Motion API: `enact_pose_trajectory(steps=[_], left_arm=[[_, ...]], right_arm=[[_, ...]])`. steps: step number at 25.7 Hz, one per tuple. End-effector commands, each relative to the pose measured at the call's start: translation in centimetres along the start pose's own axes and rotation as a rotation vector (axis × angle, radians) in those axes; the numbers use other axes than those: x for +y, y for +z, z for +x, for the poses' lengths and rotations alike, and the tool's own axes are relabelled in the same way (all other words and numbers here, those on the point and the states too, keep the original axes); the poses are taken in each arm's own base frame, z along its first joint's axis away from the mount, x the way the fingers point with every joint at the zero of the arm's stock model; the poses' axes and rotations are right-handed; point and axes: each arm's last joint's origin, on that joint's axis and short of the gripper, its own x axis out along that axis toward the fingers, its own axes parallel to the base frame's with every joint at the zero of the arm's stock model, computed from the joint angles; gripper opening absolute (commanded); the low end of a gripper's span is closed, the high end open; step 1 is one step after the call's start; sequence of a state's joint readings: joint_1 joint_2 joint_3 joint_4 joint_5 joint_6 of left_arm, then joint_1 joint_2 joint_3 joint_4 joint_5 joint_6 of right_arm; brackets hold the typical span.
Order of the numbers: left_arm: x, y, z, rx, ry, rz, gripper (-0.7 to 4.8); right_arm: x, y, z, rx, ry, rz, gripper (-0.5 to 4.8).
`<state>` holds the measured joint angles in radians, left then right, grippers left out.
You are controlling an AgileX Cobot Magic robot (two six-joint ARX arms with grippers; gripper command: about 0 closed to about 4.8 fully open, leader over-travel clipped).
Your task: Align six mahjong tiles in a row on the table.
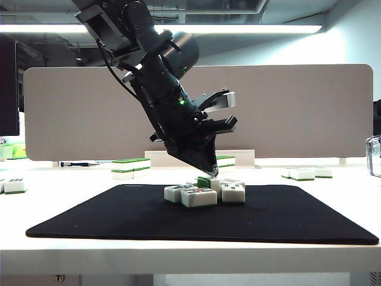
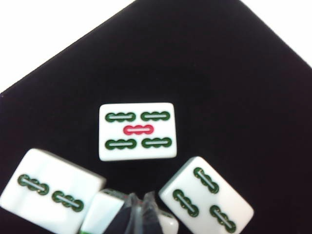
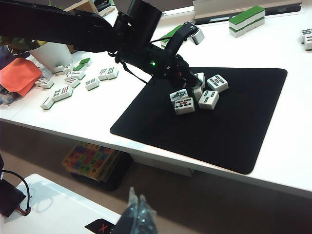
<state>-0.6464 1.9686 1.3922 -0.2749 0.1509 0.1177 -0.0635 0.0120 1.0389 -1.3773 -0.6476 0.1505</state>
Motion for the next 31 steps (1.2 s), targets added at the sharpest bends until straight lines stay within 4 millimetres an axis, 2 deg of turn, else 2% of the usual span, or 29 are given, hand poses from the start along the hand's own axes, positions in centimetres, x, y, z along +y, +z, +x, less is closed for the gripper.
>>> enact_pose_trajectory(steps=[1, 5, 7, 9, 13, 16, 19, 20, 21, 22, 23, 24, 29, 31], left_arm=[[0.0, -1.0, -0.3, 0.119, 0.050, 0.007, 0.21], [0.1, -2.2, -0.5, 0.251, 0.105, 0.029, 0.21], [0.1, -2.1, -0.5, 0.252, 0.121, 0.031, 0.21], [0.1, -1.2, -0.9, 0.221, 0.123, 0.032, 0.21], [-0.3, 2.5, -2.7, 0.140, 0.127, 0.051, 0.21], [-0.5, 4.3, -3.8, 0.103, 0.123, 0.055, 0.21], [-0.5, 4.6, -4.1, 0.101, 0.121, 0.056, 0.32], [-0.5, 4.5, -4.1, 0.111, 0.121, 0.056, 0.94], [-0.5, 4.4, -4.0, 0.114, 0.121, 0.055, 1.82], [-0.5, 4.4, -4.0, 0.115, 0.122, 0.056, 2.35], [-0.5, 4.4, -4.0, 0.114, 0.124, 0.057, 2.61], [-0.5, 4.5, -4.0, 0.104, 0.124, 0.060, 2.79], [-0.6, 4.4, -3.9, 0.108, 0.109, 0.075, 2.78], [-0.1, 3.6, -4.1, 0.193, 0.126, 0.062, 2.78]], right_arm=[[0.2, -0.1, -0.2, -0.022, 0.002, -0.020, -0.01], [0.2, -0.1, -0.2, -0.022, 0.002, -0.020, -0.01], [0.1, -0.1, -0.2, -0.022, 0.002, -0.019, -0.01], [0.2, -0.1, -0.2, -0.022, 0.002, -0.020, -0.01], [0.2, -0.1, -0.2, -0.023, 0.002, -0.020, -0.01], [0.2, -0.1, -0.2, -0.022, 0.002, -0.020, -0.01], [0.2, -0.1, -0.2, -0.023, 0.002, -0.020, -0.01], [0.2, -0.1, -0.2, -0.022, 0.002, -0.020, -0.01], [0.2, -0.1, -0.2, -0.022, 0.002, -0.020, -0.01], [0.2, -0.1, -0.2, -0.022, 0.002, -0.020, -0.01], [0.2, -0.1, -0.2, -0.022, 0.002, -0.020, -0.01], [0.2, -0.1, -0.2, -0.022, 0.002, -0.020, -0.01], [0.2, -0.1, -0.2, -0.022, 0.002, -0.020, -0.01], [0.2, -0.1, -0.2, -0.022, 0.002, -0.020, -0.01]])
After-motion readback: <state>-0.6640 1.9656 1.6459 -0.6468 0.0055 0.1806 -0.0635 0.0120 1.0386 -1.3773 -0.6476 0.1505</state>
